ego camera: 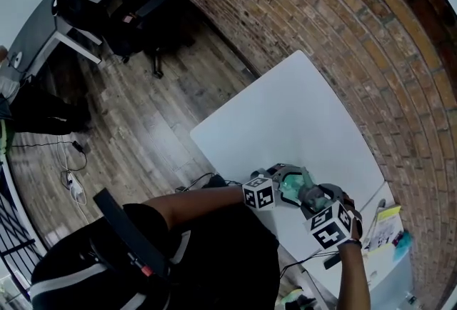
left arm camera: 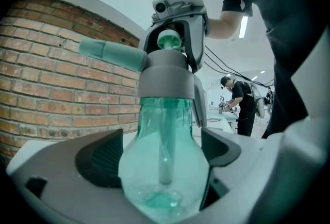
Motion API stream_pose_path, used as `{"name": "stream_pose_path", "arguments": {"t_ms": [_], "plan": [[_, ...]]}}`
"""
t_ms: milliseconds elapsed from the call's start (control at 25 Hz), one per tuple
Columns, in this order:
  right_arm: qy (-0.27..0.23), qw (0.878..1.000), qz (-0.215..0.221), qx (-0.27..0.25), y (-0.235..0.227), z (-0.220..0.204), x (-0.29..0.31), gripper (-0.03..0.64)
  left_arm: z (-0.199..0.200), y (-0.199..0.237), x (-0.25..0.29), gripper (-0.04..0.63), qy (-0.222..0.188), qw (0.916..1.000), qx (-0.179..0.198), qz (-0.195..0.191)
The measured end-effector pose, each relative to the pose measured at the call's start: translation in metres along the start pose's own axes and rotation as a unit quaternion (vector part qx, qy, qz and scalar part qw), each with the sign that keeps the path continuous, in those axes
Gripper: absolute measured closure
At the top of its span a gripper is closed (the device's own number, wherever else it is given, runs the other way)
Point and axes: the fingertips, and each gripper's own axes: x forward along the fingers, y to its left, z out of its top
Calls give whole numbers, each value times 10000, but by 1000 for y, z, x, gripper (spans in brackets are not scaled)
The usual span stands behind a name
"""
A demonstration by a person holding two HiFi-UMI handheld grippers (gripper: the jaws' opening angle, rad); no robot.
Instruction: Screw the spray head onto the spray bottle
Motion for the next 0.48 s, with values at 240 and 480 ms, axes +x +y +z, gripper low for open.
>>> {"name": "stream_pose_path", "arguments": {"t_ms": [240, 480], "plan": [[-357, 9943, 11, 1010, -5, 1, 1, 338, -1, 2, 0, 129, -5, 10000, -15, 13], [-683, 9774, 216, 1989, -9, -2, 2, 336, -1, 2, 0, 129, -20, 10000, -39, 27]]}}
